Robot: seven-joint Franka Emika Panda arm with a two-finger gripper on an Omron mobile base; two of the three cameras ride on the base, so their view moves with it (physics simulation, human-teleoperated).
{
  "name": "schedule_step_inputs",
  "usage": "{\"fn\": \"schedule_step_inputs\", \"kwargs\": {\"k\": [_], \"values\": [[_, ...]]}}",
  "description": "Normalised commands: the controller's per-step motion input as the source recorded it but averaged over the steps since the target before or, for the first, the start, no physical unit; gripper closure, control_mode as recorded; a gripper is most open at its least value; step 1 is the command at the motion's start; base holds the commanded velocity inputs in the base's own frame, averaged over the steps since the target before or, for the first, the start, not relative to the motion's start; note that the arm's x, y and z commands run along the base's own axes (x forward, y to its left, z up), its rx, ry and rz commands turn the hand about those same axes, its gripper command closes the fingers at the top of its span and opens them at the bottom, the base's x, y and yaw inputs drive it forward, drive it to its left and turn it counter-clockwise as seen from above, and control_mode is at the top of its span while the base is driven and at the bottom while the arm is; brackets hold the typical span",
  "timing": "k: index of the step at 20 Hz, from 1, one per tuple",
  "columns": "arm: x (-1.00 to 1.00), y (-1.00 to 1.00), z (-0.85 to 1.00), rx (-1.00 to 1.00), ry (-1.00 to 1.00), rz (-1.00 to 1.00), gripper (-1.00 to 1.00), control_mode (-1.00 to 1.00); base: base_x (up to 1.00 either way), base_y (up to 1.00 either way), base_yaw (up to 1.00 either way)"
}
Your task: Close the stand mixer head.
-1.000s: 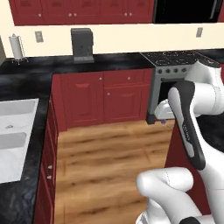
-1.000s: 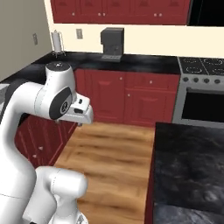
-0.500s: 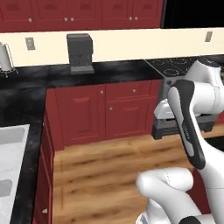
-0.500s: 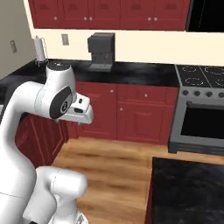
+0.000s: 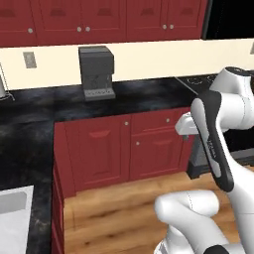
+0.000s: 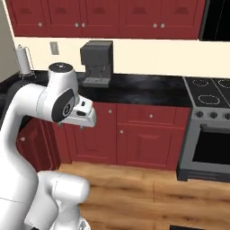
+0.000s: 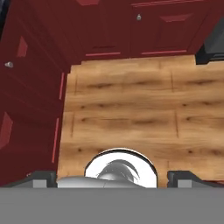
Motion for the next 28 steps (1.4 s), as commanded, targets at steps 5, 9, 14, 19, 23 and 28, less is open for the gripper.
{"fn": "schedule_step_inputs", "kwargs": {"k": [5,9,14,19,23,28], "values": [[0.00,0.00,0.00,0.00,0.00,0.00,-1.00,1.00,0.89,0.50,-0.11],[0.00,0.00,0.00,0.00,0.00,0.00,-1.00,1.00,0.77,0.28,-0.14],[0.00,0.00,0.00,0.00,0.00,0.00,-1.00,1.00,0.80,0.19,-0.15],[0.00,0.00,0.00,0.00,0.00,0.00,-1.00,1.00,0.80,0.13,-0.20],[0.00,0.00,0.00,0.00,0.00,0.00,-1.00,1.00,0.68,0.01,-0.27],[0.00,0.00,0.00,0.00,0.00,0.00,-1.00,1.00,0.31,-0.06,-0.46]]}}
